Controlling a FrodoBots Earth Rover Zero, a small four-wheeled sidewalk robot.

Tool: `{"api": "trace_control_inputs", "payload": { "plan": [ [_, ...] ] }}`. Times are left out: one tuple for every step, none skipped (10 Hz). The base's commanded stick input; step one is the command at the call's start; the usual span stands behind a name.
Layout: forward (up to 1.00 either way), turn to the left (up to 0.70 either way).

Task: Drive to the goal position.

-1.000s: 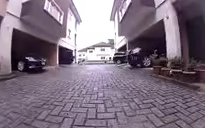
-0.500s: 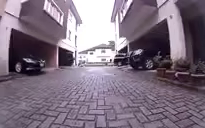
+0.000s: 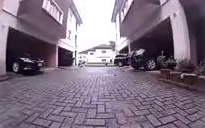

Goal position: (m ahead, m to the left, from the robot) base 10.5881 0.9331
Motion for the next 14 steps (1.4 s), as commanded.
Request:
{"api": "trace_control_inputs", "payload": {
  "plan": [
    [0.50,0.00],
    [0.50,0.00],
    [0.50,0.00],
    [0.50,0.00],
    [0.50,0.00],
    [0.50,0.00],
    [0.50,0.00],
    [0.50,0.00],
    [0.50,0.00],
    [0.50,0.00],
    [0.50,0.00],
    [0.50,0.00],
    [0.50,0.00],
    [0.50,0.00]
  ]
}}
